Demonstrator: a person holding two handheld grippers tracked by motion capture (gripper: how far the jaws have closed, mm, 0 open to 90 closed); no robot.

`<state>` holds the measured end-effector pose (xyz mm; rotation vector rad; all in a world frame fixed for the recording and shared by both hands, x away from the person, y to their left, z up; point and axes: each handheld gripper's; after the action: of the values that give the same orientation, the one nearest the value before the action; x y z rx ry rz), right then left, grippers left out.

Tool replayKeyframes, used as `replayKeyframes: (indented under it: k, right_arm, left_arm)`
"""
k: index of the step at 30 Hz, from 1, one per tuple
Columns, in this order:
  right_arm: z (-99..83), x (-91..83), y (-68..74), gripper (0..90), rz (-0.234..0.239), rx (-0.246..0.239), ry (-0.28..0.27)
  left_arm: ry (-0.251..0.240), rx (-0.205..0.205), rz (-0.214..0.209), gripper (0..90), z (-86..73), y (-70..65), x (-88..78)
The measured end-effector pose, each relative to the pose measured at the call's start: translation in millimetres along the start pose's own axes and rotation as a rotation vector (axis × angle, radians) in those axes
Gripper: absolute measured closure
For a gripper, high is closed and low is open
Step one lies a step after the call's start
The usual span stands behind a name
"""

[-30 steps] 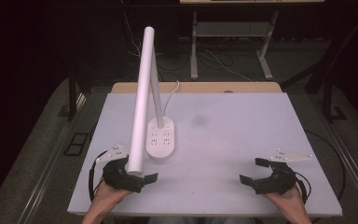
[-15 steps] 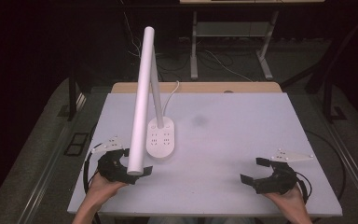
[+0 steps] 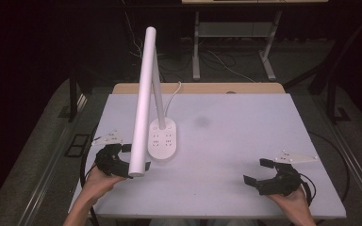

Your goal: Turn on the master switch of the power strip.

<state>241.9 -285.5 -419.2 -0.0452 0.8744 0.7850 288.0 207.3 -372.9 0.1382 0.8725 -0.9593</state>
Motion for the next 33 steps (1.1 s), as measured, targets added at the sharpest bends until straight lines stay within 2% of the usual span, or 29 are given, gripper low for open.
replayKeyframes:
  k: [12, 33]
  right_arm:
    - [-0.4, -0.5, -0.6, 0.2, -0.005, -0.003, -0.005]
    - [-1.1, -1.1, -1.1, 0.2, -0.007, 0.002, 0.001]
  left_arm:
    - [0.013, 0.014, 0.009, 1.5, 19.9, 7.2, -3.9]
    - [0.069, 0.035, 0.038, 2.7, 51.1, 23.4, -10.3]
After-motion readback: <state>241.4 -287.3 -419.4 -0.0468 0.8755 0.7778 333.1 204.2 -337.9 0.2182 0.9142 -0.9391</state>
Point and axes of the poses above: each handheld gripper's, and its own axes: x roughly forward along the jaws, z roughly out of its top, y roughly to its left, and after that the axes turned 13 degrees about y, right-handed
